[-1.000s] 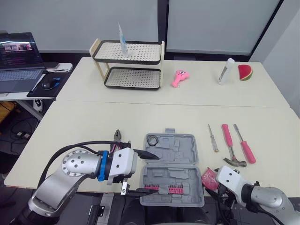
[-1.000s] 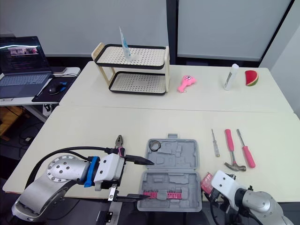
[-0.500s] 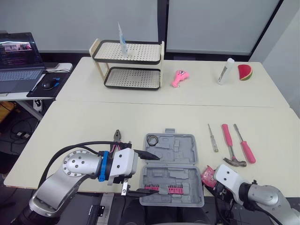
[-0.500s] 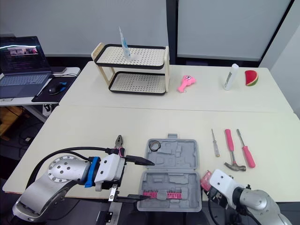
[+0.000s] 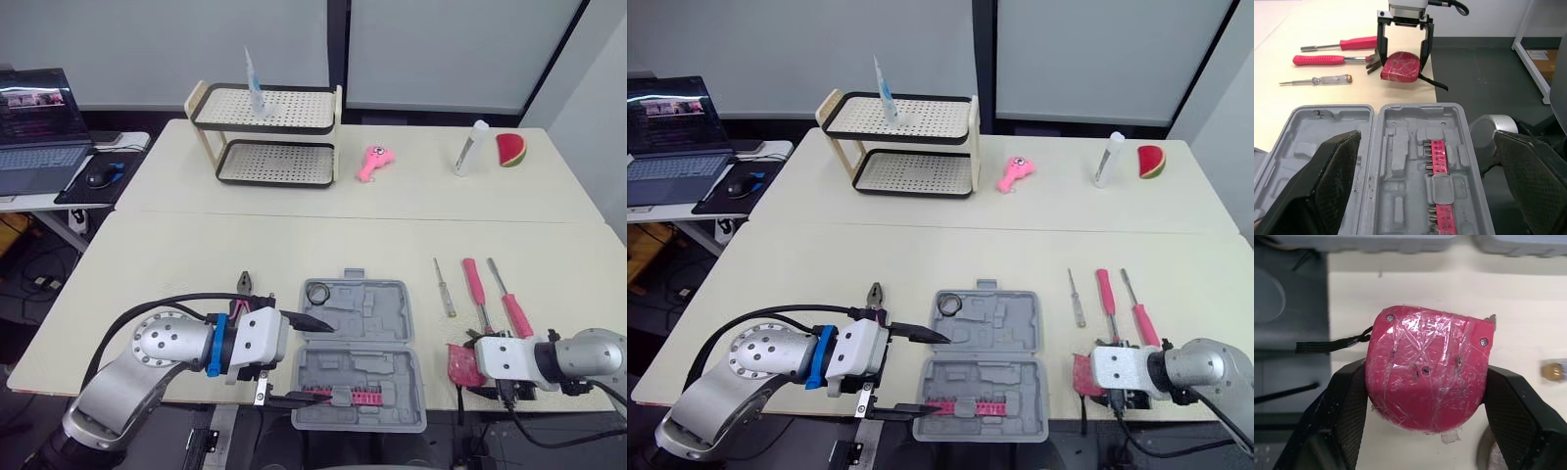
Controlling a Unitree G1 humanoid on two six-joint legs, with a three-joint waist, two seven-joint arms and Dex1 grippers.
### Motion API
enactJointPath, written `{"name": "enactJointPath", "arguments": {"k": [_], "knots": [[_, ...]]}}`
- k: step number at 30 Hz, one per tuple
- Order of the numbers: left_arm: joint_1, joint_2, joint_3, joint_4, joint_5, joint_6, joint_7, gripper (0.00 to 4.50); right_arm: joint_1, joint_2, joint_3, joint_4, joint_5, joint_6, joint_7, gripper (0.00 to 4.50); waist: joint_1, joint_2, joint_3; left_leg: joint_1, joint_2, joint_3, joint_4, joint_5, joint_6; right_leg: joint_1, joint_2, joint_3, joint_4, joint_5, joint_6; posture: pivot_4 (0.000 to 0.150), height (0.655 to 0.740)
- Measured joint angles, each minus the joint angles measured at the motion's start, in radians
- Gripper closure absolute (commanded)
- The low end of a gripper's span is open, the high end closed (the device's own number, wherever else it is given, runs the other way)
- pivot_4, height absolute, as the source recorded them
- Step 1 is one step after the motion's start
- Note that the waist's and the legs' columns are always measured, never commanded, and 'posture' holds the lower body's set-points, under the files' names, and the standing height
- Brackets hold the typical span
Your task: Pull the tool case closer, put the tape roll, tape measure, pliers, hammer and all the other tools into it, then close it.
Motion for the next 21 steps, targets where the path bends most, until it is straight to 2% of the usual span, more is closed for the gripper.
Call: {"name": "enactJointPath", "arguments": {"k": [6,21], "knots": [[0.022,0.002,0.0,-0.001,0.0,0.0,0.004,0.0,-0.071,0.006,0.045,0.044,-0.018,-0.039,0.062,1.38,0.0,0.0,0.0,-0.001,0.0,-0.001,0.0,0.0,0.0,0.0,0.0,0.0,0.0,0.0,0.0,0.15,0.729],[0.025,0.003,0.0,-0.004,0.0,0.004,0.012,0.0,-0.09,0.043,0.079,0.049,-0.031,-0.019,0.064,1.38,0.0,0.0,0.0,-0.001,0.0,-0.001,0.0,0.0,0.0,0.0,0.0,0.0,0.0,0.0,0.0,0.15,0.729]]}}
